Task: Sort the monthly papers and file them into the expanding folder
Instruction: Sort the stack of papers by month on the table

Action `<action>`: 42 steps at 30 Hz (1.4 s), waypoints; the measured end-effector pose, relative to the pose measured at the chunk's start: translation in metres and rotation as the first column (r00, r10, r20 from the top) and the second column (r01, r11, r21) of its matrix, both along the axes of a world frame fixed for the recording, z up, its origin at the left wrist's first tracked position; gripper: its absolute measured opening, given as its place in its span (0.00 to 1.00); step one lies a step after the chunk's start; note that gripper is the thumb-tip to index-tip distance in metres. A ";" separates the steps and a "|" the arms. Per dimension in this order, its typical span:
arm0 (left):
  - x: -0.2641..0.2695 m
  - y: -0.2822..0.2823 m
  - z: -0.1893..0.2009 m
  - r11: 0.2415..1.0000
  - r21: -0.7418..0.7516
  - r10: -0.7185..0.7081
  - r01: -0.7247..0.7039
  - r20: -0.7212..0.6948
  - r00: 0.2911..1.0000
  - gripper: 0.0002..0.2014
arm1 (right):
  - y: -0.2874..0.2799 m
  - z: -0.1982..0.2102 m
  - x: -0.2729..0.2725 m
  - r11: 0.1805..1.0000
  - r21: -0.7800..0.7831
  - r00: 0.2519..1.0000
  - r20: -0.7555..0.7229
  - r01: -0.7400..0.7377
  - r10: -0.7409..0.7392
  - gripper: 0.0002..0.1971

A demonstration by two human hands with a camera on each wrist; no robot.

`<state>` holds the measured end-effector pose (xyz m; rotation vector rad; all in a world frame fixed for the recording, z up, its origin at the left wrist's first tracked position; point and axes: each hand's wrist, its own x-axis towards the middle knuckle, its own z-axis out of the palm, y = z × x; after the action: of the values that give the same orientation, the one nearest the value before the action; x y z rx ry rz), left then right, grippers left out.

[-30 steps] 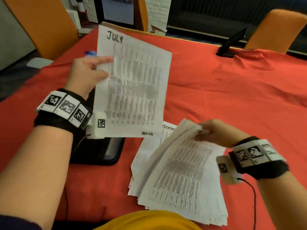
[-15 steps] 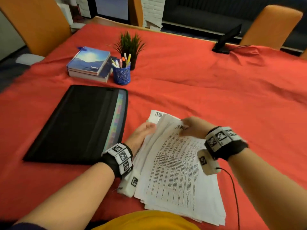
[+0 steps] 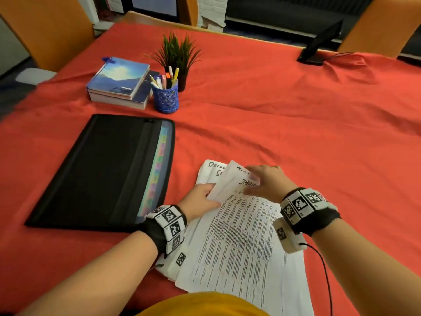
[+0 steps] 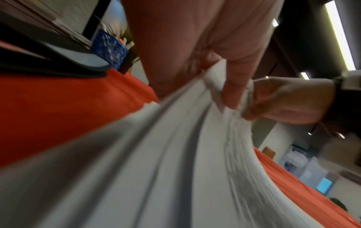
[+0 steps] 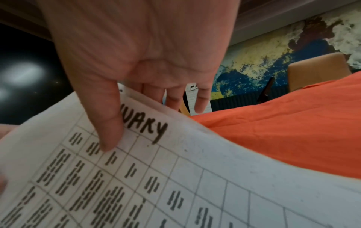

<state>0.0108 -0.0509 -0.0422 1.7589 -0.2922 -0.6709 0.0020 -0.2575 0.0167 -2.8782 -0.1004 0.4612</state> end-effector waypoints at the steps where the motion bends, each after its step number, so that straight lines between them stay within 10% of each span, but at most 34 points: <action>1: 0.003 0.004 0.004 0.998 -0.024 -0.058 0.058 -0.016 0.998 0.14 | 0.000 0.002 -0.004 0.999 -0.029 1.000 0.000 -0.030 0.030 0.24; 9: 0.034 0.016 -0.010 0.956 0.168 0.257 -0.241 -0.080 0.963 0.17 | 0.008 -0.011 -0.040 0.961 0.219 0.981 0.133 -0.167 0.140 0.06; 13: 0.035 -0.001 -0.021 0.961 0.221 0.206 -0.167 -0.169 0.964 0.22 | 0.019 -0.015 -0.047 0.975 0.169 0.980 0.164 -0.143 0.115 0.07; 17: 0.038 -0.004 -0.030 0.959 0.247 0.141 -0.136 -0.001 0.990 0.05 | 0.021 0.000 -0.045 0.982 0.125 0.985 0.111 -0.143 0.129 0.07; 32: 0.032 0.002 -0.033 0.890 0.427 0.039 -0.157 0.273 0.961 0.13 | 0.011 -0.015 -0.041 0.979 0.176 0.993 0.059 -0.106 0.097 0.08; 42: 0.032 0.001 -0.010 0.979 0.104 0.156 -0.174 0.159 0.975 0.18 | 0.009 -0.019 -0.048 0.971 0.206 0.982 0.170 -0.122 0.088 0.07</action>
<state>0.0433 -0.0495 -0.0524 1.9264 -0.2097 -0.4439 -0.0456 -0.2489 -0.0023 -2.6991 -0.3116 0.2208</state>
